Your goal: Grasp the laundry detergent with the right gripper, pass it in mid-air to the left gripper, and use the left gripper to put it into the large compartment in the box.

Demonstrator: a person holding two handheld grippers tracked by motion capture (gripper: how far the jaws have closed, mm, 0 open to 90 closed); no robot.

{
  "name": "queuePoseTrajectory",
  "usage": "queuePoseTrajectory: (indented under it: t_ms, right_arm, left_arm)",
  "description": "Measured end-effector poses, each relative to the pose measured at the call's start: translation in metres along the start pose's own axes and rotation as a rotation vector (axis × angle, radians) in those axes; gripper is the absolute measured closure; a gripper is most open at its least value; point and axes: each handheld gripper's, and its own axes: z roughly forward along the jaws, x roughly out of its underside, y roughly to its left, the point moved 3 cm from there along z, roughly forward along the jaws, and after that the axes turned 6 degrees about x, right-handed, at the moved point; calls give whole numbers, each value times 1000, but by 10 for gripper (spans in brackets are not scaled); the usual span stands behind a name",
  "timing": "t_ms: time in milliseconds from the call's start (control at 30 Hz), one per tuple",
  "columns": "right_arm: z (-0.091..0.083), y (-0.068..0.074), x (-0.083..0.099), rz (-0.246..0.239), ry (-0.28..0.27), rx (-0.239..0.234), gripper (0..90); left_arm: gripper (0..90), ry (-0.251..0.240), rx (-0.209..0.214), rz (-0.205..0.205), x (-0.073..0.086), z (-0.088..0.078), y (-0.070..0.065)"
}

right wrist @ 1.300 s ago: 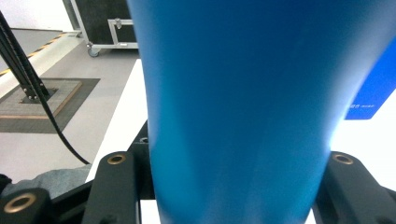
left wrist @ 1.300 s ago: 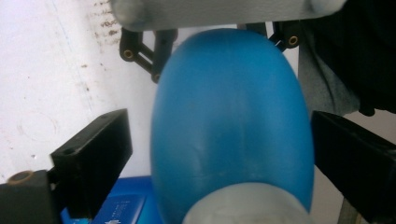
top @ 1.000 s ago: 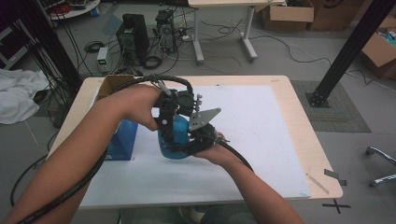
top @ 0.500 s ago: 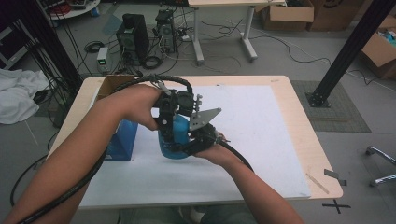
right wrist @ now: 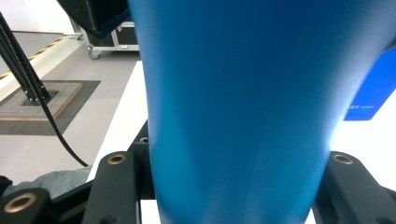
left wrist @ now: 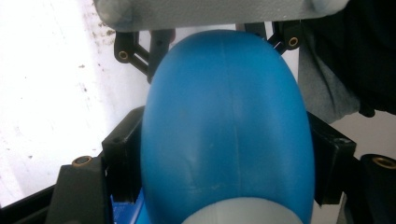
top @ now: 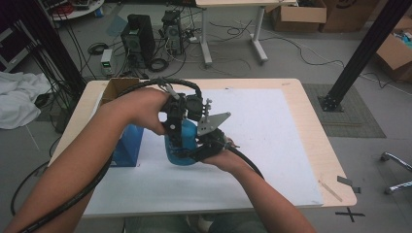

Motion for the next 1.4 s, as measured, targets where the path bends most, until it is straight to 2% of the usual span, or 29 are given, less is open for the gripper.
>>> queuePoseTrajectory:
  t_ms: [300, 533, 667, 900, 933, 967, 1167, 1200, 1233, 1300, 1400]
  right_arm:
    - [-1, 0, 0, 5, -9, -2, 455]
    - [-2, 0, 1, 8, -5, -1, 456]
    - [-3, 1, 1, 3, -10, -12, 451]
    - [-4, 2, 1, 0, -20, 2, 436]
    - [-5, 4, 1, 20, -19, 6, 433]
    - [-5, 4, 1, 20, -19, 6, 433]
    - [-5, 2, 2, 0, -25, 15, 428]
    - [-7, 3, 3, 19, -18, 6, 424]
    - [-7, 3, 3, 19, -18, 6, 424]
    - [-8, 3, 3, 30, -23, 7, 417]
    - [-8, 1, 4, 32, -28, -2, 358]
  left_arm:
    - [353, -4, 4, 0, -1, -1, 0]
    - [381, 4, -13, -3, -3, -1, -1]
    - [388, 3, -23, -29, -4, 0, -3]
    - [395, 21, -46, -28, -5, -3, -6]
    - [395, 17, -48, -29, -5, -3, -6]
    - [396, 17, -48, -29, -5, -3, -6]
    - [396, 27, -44, -33, -8, -2, -5]
    - [397, 21, -47, -34, -9, -3, -5]
    - [397, 21, -47, -34, -9, -3, -5]
    - [396, 15, -47, -42, -8, -4, -4]
    - [397, 0, -43, -50, -7, -9, -3]
